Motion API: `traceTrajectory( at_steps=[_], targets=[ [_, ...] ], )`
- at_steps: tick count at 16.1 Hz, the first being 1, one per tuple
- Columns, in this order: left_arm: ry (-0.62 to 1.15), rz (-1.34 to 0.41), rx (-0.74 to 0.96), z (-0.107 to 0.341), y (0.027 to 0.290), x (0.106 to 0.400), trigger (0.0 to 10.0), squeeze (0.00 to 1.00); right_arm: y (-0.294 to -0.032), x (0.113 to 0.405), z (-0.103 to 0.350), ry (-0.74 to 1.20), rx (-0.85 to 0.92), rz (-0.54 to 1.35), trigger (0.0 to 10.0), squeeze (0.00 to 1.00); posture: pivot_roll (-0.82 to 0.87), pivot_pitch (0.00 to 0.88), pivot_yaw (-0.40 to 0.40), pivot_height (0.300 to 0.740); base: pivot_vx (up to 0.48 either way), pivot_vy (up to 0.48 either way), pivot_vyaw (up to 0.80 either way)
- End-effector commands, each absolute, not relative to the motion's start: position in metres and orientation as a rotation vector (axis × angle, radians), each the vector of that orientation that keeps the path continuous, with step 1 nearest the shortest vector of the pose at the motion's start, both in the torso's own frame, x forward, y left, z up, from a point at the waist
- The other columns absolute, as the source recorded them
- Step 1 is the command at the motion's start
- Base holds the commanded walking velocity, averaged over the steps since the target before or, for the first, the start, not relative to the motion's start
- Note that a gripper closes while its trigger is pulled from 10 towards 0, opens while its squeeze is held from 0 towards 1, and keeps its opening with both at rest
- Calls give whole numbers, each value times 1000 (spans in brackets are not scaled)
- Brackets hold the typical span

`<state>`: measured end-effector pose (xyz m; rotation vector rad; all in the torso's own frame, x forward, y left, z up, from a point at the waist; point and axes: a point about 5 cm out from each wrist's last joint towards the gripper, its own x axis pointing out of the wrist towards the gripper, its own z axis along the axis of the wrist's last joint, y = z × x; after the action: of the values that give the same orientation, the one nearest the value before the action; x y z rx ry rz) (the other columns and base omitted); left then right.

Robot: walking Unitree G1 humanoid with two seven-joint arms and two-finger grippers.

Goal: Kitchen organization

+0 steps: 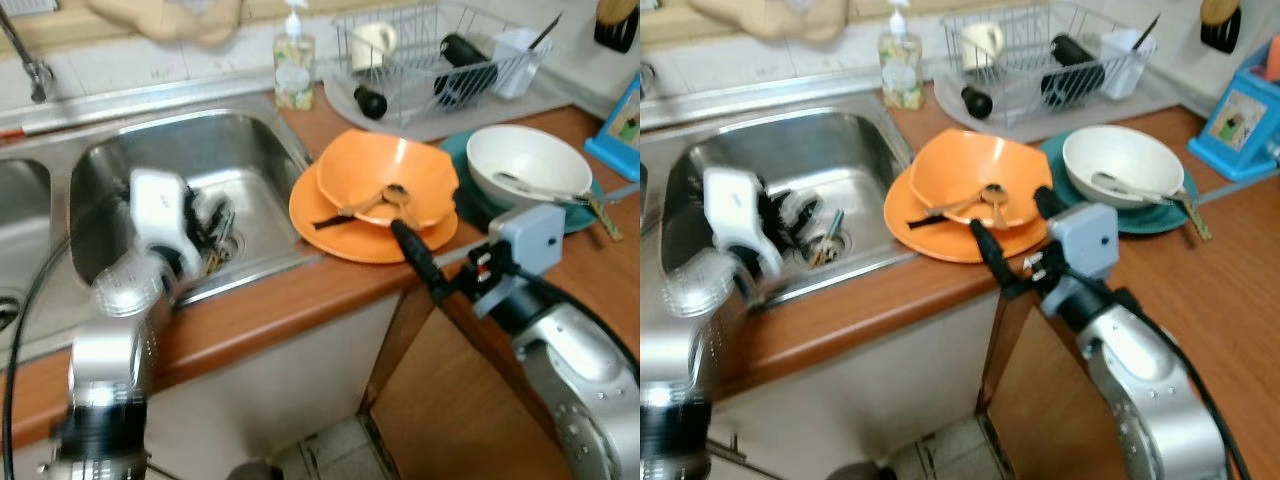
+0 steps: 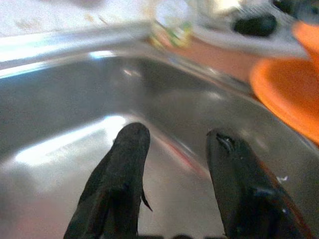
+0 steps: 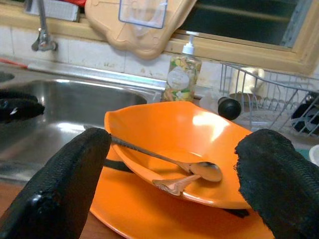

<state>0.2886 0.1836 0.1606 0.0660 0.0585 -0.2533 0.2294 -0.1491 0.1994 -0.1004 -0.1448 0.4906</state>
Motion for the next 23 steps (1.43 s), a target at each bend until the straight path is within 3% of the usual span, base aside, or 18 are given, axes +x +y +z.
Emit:
traceTrajectory(
  at_steps=[1, 10, 23],
  targets=[
    [-10, -336, 102, 171, 171, 278, 10000, 0, -149, 229, 200, -155, -108, 503, 10000, 1000, -55, 0, 44, 740, 0, 0, 0],
    [-15, -413, 199, 161, 144, 251, 10000, 0, -144, 239, 197, -157, -82, 454, 10000, 1000, -13, 0, 15, 740, 0, 0, 0],
    [12, -424, 197, 157, 135, 252, 10000, 0, -146, 239, 190, -134, -89, 420, 10000, 1000, -17, 0, 23, 740, 0, 0, 0]
  ],
)
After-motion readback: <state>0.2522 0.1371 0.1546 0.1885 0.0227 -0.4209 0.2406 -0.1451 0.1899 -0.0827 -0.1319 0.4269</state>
